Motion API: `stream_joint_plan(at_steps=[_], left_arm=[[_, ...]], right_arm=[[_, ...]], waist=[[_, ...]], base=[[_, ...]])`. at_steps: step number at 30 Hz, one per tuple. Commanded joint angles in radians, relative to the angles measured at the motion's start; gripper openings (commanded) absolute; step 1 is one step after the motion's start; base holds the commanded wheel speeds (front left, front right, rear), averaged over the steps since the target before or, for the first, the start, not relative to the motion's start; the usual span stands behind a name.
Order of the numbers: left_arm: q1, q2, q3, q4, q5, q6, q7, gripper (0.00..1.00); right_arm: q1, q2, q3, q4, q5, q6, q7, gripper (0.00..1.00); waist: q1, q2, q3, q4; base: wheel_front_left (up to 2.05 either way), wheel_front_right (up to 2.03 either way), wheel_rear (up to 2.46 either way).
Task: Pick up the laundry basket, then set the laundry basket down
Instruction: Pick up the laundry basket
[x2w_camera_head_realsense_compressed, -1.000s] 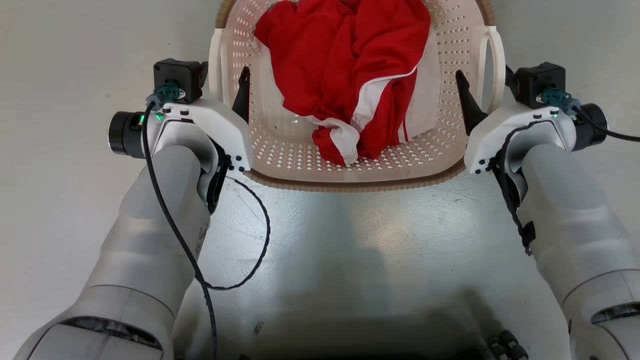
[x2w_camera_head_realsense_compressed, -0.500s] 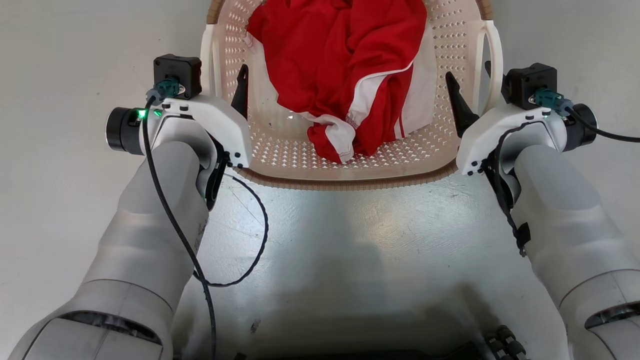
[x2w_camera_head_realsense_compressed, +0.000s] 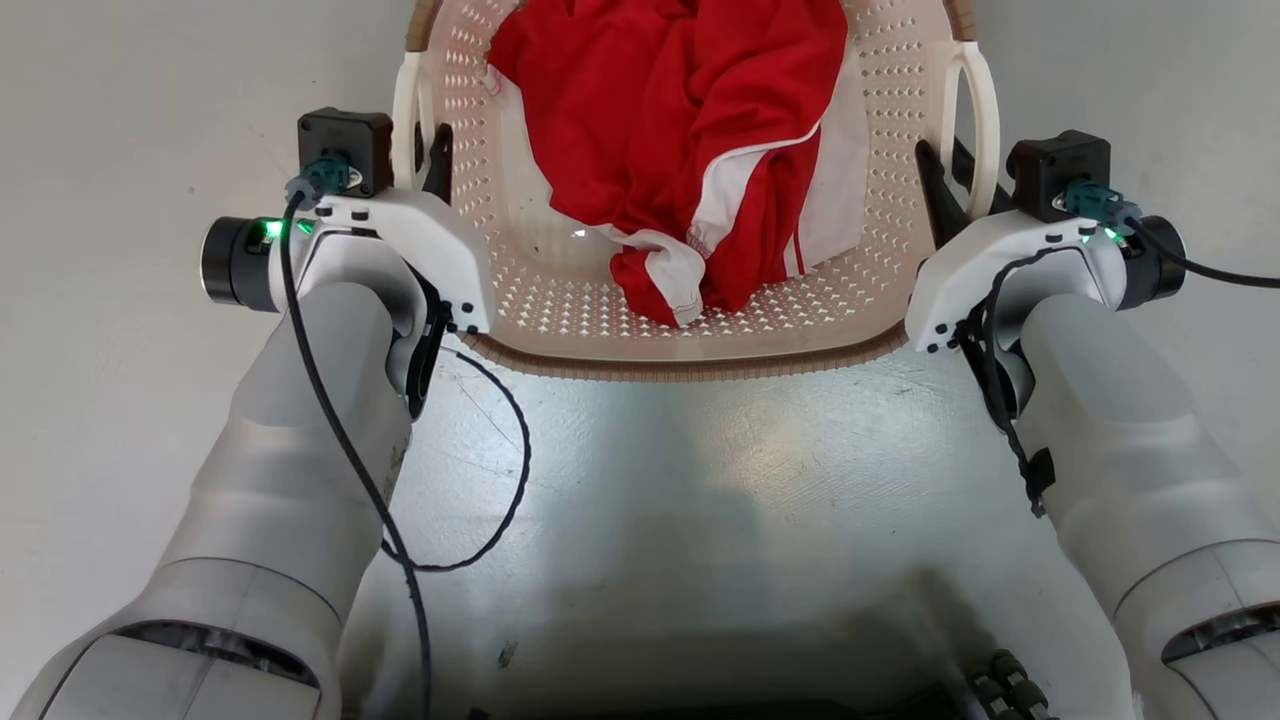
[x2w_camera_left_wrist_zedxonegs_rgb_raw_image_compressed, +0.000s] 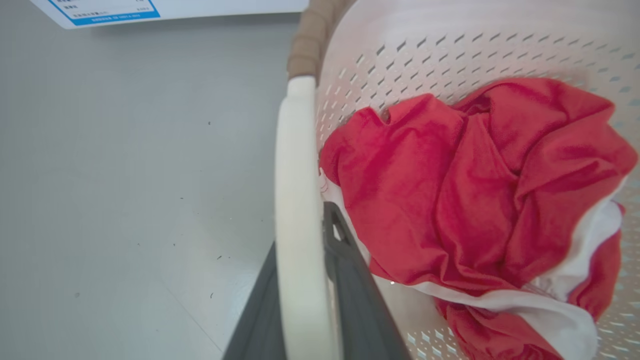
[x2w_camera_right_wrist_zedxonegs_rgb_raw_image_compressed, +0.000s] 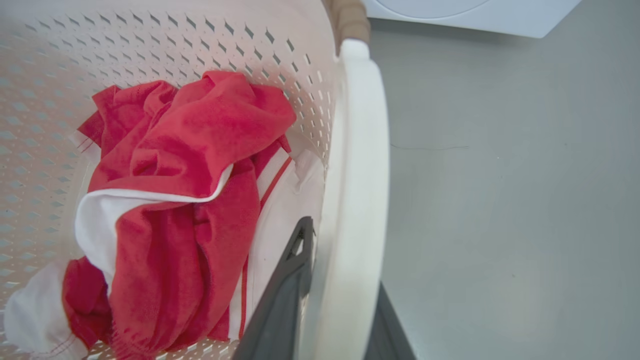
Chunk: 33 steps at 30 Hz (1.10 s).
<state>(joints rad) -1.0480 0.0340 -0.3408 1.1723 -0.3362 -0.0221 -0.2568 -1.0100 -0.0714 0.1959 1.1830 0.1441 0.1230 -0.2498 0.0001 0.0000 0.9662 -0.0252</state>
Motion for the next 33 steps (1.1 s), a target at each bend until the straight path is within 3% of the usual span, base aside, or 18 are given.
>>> stream_joint_plan(at_steps=[1, 15, 22, 33], left_arm=[[0.021, 0.021, 0.004, 0.001, 0.009, -0.004, -0.005, 0.0], [0.08, 0.017, -0.03, 0.066, -0.013, -0.01, -0.005, 0.0], [0.189, 0.016, -0.057, 0.091, -0.059, -0.017, 0.017, 0.0], [0.39, 0.016, -0.132, 0.079, -0.166, -0.028, 0.078, 0.0]], right_arm=[[0.026, 0.021, 0.024, -0.001, -0.003, 0.008, -0.012, 0.0], [0.089, 0.021, 0.134, 0.038, 0.105, 0.008, 0.019, 0.0], [0.203, 0.021, 0.269, -0.01, 0.237, 0.008, 0.089, 0.0], [0.359, 0.021, 0.405, -0.007, 0.323, 0.008, 0.187, 0.0]], waist=[[0.0, 0.0, -0.003, -0.001], [0.0, 0.0, -0.113, -0.01], [0.0, 0.0, -0.268, -0.038], [0.0, 0.0, -0.553, -0.056]], base=[[0.0, 0.0, 0.0], [0.0, 0.0, 0.0], [0.0, 0.0, 0.0], [0.0, 0.0, 0.0]])
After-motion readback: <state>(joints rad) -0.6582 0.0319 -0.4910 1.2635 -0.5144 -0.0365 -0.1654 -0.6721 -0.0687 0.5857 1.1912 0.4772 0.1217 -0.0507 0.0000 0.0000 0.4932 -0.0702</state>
